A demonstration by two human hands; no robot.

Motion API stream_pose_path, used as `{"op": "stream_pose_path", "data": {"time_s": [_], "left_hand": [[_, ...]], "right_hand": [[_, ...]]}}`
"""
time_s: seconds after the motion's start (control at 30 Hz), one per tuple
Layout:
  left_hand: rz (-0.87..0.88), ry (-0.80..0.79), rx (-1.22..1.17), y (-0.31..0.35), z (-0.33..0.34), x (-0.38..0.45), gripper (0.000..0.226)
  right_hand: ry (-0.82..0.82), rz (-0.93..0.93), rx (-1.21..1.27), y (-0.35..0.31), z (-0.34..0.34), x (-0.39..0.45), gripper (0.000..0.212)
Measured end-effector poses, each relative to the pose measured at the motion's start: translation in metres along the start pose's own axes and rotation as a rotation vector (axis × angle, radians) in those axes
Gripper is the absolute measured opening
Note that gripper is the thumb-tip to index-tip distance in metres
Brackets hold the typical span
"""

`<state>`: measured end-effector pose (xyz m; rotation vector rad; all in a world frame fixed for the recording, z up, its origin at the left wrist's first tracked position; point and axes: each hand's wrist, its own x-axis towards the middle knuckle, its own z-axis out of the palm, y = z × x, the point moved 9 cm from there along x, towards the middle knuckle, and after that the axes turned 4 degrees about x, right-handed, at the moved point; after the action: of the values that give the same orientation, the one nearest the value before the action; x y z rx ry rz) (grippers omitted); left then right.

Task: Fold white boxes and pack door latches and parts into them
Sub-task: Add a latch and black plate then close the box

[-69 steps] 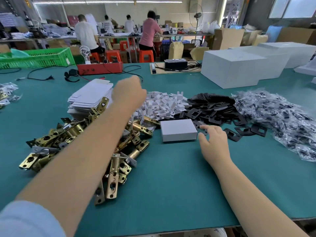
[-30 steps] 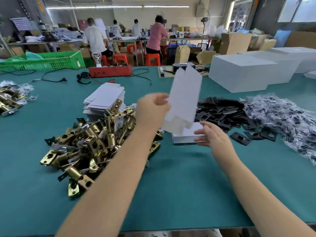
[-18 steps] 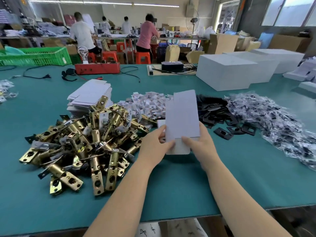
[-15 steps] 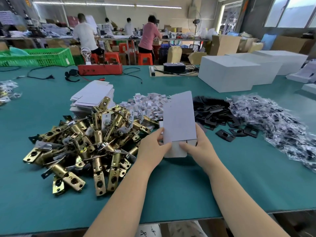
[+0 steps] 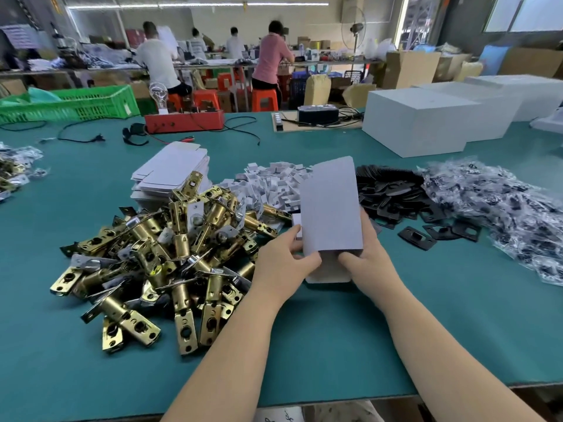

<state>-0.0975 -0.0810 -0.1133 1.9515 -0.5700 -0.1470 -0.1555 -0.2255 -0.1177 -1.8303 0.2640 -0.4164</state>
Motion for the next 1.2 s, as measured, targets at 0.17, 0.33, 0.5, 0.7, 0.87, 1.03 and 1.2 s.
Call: {"op": "stream_pose_path", "data": {"time_s": [0.17, 0.33, 0.5, 0.7, 0.87, 1.03, 1.2], "left_hand": [[-0.011, -0.114, -0.223, 0.003, 0.010, 0.002, 0.062], [-0.079, -0.054, -0.407, 0.004, 0.007, 0.003, 0.015], [-0.152, -0.003, -0.346, -0.005, 0.003, 0.005, 0.020], [-0.265, -0.061, -0.393, -0.011, 0.009, 0.006, 0.023], [-0.264, -0.193, -0.321, -0.012, 0.025, 0.001, 0.016], [-0.321, -0.299, -0.564, -0.007, 0.035, -0.005, 0.012], [-0.428, -0.174, -0.635, -0.016, 0.033, -0.006, 0.015]], "right_hand": [[0.042, 0.005, -0.104, 0.000, -0.006, -0.003, 0.093], [-0.024, -0.011, -0.211, -0.003, 0.001, -0.005, 0.094], [-0.118, -0.020, -0.252, -0.004, 0.010, -0.010, 0.090], [-0.050, 0.161, 0.136, 0.004, -0.001, -0.006, 0.063], [0.188, 0.282, 0.044, 0.019, -0.031, 0.001, 0.053], [0.216, 0.263, 0.107, 0.020, -0.035, -0.001, 0.049], [0.095, 0.239, 0.082, 0.017, -0.024, -0.004, 0.025]]}}
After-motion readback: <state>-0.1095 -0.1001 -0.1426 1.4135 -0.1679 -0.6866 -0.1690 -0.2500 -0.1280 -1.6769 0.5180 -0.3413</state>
